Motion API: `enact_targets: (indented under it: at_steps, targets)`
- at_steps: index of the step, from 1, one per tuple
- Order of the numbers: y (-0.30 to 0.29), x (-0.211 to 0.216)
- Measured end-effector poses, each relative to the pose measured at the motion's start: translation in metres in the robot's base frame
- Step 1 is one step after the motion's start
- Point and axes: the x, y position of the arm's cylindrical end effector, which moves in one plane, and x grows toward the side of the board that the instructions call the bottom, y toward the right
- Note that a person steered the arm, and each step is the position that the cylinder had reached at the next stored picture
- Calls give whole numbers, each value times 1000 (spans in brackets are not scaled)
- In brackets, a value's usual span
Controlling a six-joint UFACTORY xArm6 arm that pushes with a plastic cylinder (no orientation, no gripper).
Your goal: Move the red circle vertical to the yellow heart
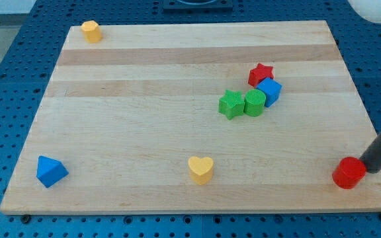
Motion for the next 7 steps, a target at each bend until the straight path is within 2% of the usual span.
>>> enact_targets:
  at_steps: [2, 5, 7]
  targets:
    - [-8, 31]
    - [-58, -9]
    - [-112, -10]
